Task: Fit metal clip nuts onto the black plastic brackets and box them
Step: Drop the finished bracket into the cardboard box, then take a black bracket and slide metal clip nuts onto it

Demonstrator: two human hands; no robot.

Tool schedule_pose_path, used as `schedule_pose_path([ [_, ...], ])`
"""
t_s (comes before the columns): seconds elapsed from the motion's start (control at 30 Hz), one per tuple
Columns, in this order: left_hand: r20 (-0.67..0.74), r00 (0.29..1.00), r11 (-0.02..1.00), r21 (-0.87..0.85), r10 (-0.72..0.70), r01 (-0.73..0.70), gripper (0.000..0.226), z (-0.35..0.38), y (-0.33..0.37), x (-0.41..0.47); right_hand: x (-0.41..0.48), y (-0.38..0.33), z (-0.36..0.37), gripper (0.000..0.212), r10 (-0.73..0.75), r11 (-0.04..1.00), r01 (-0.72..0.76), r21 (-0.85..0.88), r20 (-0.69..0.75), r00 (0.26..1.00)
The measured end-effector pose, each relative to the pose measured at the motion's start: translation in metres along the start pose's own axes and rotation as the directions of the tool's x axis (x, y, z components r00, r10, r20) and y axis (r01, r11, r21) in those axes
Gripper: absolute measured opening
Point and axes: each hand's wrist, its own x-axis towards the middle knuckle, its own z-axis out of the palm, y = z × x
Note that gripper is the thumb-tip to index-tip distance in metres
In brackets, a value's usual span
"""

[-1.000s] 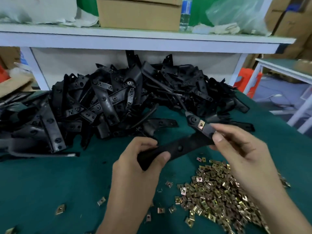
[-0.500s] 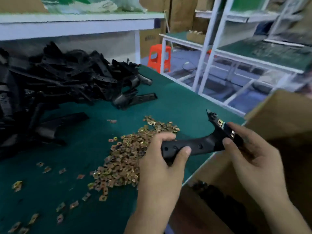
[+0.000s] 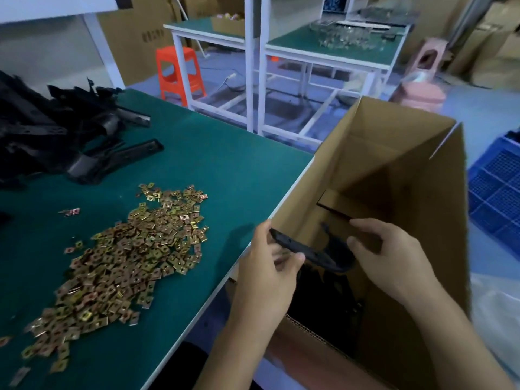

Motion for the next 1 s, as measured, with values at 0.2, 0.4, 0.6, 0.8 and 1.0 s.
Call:
schedule_pose_path([
  [0.2,0.156,0.979,0.991,0.053,-0.128,0.121,0.055,-0.005,-0.015,-0.004,0.002,-0.013,0.009,0.035,-0.006,1.000,0.006,0.011,0.020,1.000],
  [0.4,0.109,0.991,0.995,0.077,-0.076,0.068,0.031,-0.044,-0.014,-0.023,0.000,-0.064,0.057,0.029,-0.219,0.973,0.218,0.075,0.003,0.976],
  [0.6,-0.296,0.955,0.999,0.034,0.008,0.002,0.022,-0.127,-0.015,-0.051,-0.011,-0.169,0.128,0.047,-0.574,0.808,0.535,0.244,0.130,0.808],
  [0.8,-0.761,0.648,0.995,0.053,-0.017,0.089,0.032,-0.230,-0.048,-0.086,-0.041,-0.273,0.213,0.065,-0.731,0.678,0.654,0.335,0.395,0.556],
  [1.0,-0.901,0.423,0.973,-0.002,-0.103,0.233,0.032,-0.310,-0.090,-0.098,-0.084,-0.362,0.303,0.084,-0.727,0.657,0.637,0.404,0.564,0.392],
])
